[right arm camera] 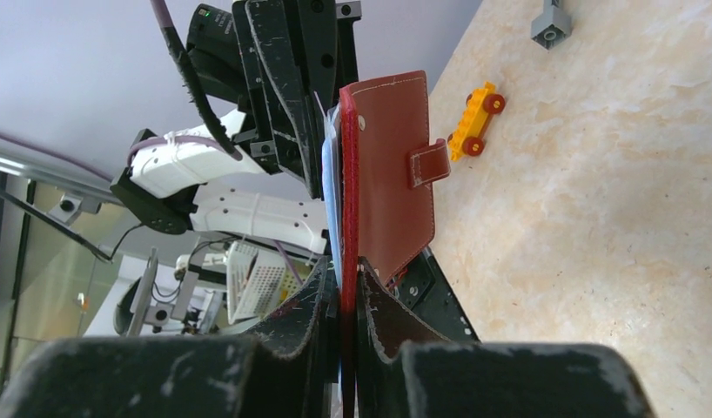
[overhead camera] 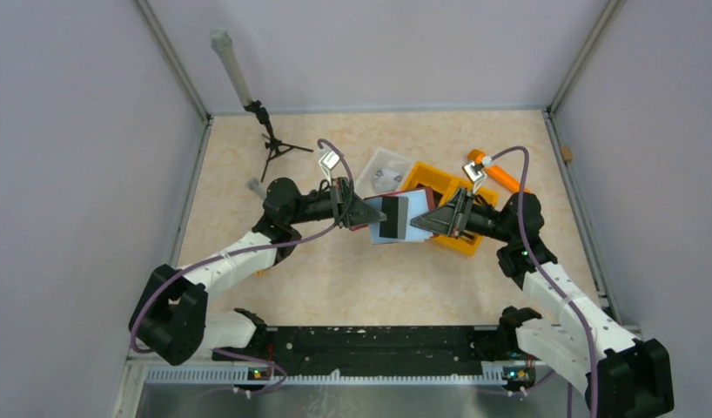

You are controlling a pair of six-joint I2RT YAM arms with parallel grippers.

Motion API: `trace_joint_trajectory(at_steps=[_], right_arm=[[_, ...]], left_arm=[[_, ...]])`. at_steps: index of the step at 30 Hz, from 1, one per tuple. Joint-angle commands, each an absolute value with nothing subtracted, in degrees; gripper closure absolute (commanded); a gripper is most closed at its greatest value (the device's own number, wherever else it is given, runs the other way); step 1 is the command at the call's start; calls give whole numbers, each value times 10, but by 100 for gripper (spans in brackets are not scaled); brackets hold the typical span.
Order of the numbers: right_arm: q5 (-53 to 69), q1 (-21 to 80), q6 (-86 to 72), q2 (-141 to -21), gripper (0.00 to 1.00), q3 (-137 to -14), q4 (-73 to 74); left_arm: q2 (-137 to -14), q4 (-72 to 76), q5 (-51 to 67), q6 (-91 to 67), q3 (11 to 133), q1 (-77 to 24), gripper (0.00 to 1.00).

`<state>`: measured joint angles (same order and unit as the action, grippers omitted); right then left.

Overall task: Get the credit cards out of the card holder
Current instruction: Remove the credit card from the card holder.

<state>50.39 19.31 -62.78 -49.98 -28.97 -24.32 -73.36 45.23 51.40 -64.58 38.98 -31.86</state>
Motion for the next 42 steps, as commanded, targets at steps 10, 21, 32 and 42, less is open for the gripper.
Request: trace_joint_trajectory(at_steps=[10, 21, 32, 42], right_arm=[[511, 187, -642, -498, 92, -318, -290], [494, 181, -597, -490, 100, -336, -219], [449, 126, -457, -456, 100, -381, 0], [175, 123, -253, -430, 100, -553, 265]], left_arm=[[-727, 509, 529, -662, 386, -303, 99], [-746, 533, 524, -675, 388, -299, 100], [-723, 470, 507, -633, 370, -267, 100], [-753, 345, 402, -548, 416, -307, 100]])
